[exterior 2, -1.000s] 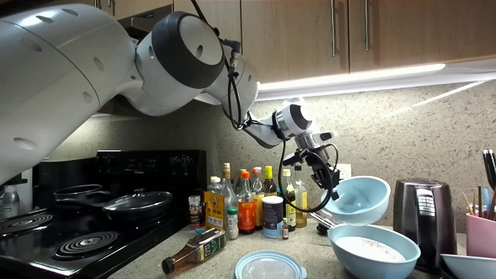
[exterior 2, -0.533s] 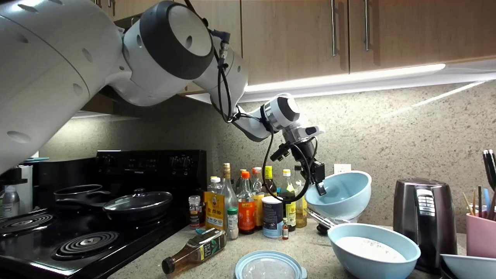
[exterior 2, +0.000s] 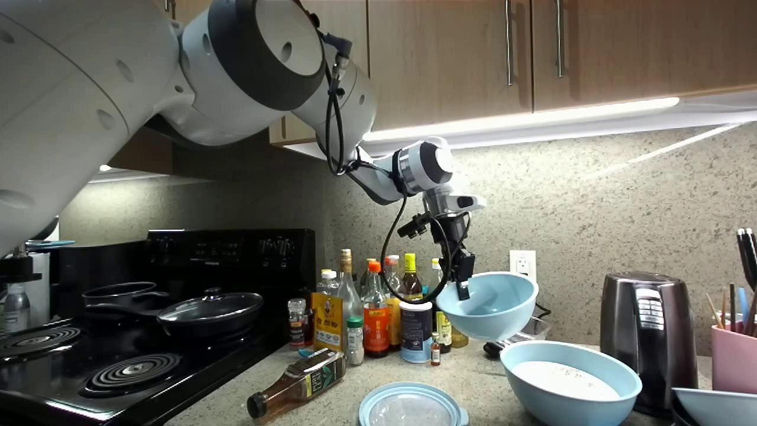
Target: Pick the bowl and put it on the plate
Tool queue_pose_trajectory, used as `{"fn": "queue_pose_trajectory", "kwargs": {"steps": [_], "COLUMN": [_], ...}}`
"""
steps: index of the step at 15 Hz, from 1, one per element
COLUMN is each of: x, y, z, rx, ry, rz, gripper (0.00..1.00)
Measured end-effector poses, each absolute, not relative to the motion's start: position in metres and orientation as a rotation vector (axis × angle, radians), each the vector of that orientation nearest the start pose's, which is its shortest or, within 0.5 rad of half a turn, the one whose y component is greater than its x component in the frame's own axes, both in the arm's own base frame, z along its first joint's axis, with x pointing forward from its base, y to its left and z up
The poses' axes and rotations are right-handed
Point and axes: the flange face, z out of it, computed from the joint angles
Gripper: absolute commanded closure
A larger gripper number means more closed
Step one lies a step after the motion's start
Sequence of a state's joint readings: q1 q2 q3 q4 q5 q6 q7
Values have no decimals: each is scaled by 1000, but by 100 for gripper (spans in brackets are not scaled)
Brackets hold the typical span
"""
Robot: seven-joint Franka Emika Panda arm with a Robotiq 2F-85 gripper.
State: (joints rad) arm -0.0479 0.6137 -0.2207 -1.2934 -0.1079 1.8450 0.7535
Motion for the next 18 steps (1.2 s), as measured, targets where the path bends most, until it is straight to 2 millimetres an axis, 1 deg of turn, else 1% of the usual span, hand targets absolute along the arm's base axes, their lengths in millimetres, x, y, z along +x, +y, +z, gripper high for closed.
{"fn": "queue_pose_trajectory", "kwargs": {"steps": [5, 9, 13, 18], "x": [693, 686, 687, 690], "y": [-158, -148, -139, -121], "z": [383, 377, 372, 366], "rx": [-2917, -2899, -2909, -2925], "ry": [1461, 1418, 1396, 1356], "rz": [178, 312, 380, 450], "gripper": [99, 99, 99, 99]}}
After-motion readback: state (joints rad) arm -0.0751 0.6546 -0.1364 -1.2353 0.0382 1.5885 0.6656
